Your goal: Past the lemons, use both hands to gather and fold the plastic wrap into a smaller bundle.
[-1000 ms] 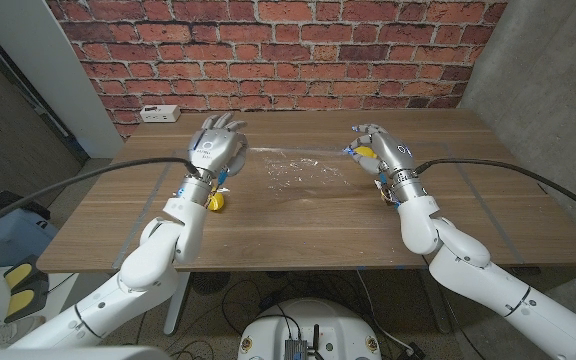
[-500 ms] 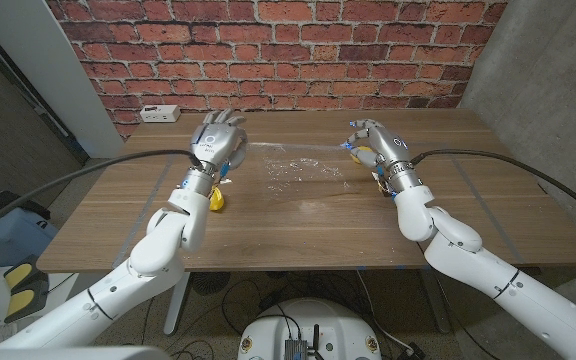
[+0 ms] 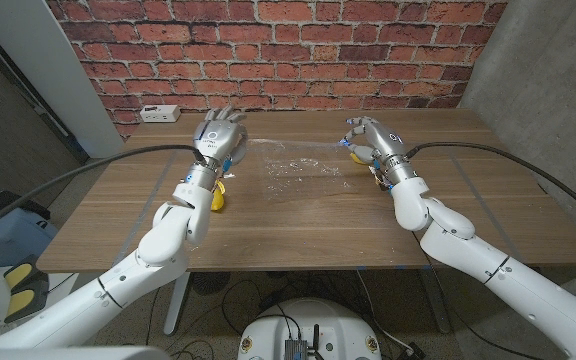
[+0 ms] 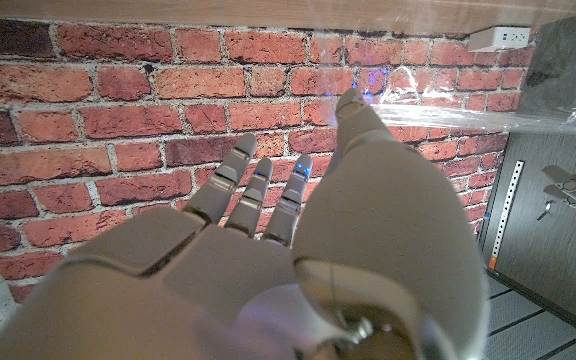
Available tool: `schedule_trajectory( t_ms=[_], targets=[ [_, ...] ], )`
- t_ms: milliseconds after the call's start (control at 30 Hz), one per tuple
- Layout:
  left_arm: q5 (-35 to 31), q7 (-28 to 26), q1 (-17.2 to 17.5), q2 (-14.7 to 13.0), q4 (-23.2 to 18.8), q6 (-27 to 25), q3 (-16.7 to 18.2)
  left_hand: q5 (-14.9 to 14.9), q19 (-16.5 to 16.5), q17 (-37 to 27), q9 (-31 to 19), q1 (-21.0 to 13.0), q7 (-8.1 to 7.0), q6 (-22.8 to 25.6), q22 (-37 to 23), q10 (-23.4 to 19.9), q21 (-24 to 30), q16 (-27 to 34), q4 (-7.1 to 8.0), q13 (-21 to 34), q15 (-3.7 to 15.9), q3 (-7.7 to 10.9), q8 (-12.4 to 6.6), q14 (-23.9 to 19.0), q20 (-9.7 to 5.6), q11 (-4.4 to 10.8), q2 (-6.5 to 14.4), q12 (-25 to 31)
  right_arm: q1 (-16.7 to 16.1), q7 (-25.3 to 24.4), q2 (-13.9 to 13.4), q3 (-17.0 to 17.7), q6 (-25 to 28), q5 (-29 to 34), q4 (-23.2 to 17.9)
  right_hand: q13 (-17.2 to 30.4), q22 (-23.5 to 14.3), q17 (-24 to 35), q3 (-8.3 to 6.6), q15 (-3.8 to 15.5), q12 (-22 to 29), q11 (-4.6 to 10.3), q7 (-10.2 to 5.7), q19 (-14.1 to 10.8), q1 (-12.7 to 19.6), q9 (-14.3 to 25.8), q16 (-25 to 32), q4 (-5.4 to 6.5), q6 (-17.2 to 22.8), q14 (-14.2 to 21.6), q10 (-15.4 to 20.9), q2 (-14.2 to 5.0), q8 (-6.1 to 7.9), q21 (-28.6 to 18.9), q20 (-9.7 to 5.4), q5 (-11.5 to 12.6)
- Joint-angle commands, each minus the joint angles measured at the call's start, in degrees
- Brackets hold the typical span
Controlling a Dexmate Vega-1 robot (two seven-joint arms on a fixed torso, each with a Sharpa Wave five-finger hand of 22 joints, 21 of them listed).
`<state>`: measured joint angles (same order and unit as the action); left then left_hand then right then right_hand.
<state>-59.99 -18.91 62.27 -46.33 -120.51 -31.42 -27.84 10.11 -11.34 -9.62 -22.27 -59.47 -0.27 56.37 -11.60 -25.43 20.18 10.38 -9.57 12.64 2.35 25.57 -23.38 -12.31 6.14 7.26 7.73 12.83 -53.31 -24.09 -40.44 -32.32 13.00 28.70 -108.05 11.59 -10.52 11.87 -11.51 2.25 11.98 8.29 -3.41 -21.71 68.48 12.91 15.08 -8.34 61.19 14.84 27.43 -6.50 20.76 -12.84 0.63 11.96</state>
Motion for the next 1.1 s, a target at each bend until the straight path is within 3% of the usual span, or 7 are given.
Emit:
schedule_trajectory(
  t_ms=[33, 600, 1100],
  targets=[
    [-1.35, 1.45, -4.37, 1.38, 3.13, -2.04, -3.25, 0.04, -0.36, -0.06, -9.59, -0.47, 1.61, 2.31, -0.14, -0.43, 0.49, 0.10, 0.14, 0.25, 2.69, 0.05, -6.02, -0.66, 0.03, 0.08, 0.10, 0.07, 3.89, 1.02, 0.94, -1.62, -2.50, -1.27, 4.37, 0.08, -0.12, 0.23, 0.32, 7.44, -0.13, 0.02, 0.28, -0.24, 0.41, 0.20, 0.34, 0.03, 0.43, 0.15, 0.50, -0.42, 0.13, -0.07, 0.04, 0.32],
    [-0.78, 3.51, -7.81, 1.07, 5.70, -2.42, -5.19, 0.05, -0.35, -0.08, -9.61, -0.54, 1.52, 2.16, -0.12, -0.37, 0.56, 0.10, 0.13, 0.25, 2.63, -0.05, -5.94, -0.61, -0.07, 0.10, 0.20, 0.03, 9.48, 1.58, 2.93, -4.36, -5.93, -1.47, 11.06, 0.08, -0.12, 0.22, 0.53, 7.55, -0.11, -0.07, 0.24, -0.29, 0.47, 0.20, 0.37, 0.04, 0.45, 0.29, 0.73, -0.45, 0.09, -0.06, 0.00, 0.34],
    [0.83, 2.20, -11.21, 2.89, 9.81, -3.40, -6.80, 0.09, -0.41, -0.07, -9.76, -0.61, 1.60, 2.07, -0.11, -0.56, 0.65, 0.10, 0.11, 0.25, 2.59, -0.14, -5.96, -0.62, -0.06, 0.11, 0.24, 0.09, 13.25, 1.12, 5.48, -6.72, -7.98, -1.87, 16.92, 0.09, -0.12, 0.23, 0.67, 7.57, -0.14, 0.16, 0.18, -0.29, 0.50, 0.19, 0.35, 0.07, 0.50, 0.28, 0.78, -0.50, 0.09, -0.04, -0.03, 0.36]
  ],
)
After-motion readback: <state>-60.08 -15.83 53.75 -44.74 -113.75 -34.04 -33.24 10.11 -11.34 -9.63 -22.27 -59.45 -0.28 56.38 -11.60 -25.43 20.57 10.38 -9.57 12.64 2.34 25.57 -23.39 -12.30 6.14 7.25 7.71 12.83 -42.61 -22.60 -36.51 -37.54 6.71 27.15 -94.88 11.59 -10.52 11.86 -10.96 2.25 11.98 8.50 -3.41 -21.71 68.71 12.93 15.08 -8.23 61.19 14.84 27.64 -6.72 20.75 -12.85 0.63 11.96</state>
